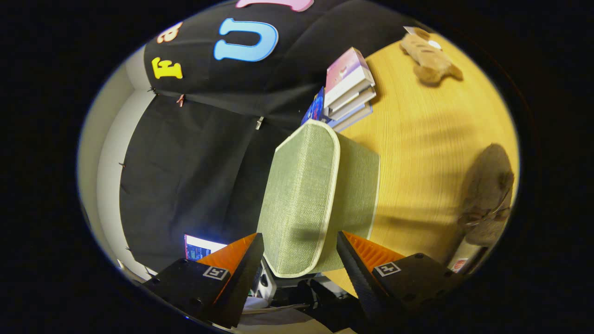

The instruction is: Open the storage box then place both shoes into the box .Put the left shoe in first, then the right shoe, with the right side of both shoes facing outward in a uniform manner.

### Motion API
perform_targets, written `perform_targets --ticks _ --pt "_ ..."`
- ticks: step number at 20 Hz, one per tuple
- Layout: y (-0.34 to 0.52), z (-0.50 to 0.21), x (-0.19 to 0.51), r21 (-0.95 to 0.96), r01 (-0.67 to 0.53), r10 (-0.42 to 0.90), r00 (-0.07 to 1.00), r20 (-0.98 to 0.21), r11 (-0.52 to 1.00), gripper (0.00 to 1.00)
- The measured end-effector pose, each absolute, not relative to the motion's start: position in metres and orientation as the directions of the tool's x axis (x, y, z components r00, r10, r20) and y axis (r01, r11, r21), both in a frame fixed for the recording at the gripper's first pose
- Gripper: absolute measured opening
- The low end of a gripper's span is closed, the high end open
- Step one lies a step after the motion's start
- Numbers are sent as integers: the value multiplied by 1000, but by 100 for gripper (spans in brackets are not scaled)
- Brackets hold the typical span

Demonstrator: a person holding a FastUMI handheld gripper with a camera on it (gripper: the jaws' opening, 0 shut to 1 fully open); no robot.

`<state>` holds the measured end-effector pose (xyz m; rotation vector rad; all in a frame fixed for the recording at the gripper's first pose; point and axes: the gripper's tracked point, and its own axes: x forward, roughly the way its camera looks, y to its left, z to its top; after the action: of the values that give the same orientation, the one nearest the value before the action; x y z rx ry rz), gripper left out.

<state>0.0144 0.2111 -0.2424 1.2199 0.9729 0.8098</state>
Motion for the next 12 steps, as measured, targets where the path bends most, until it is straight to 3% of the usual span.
perform_targets --ticks 12 --pt "255 -251 14 975 163 934 345 89 -153 98"
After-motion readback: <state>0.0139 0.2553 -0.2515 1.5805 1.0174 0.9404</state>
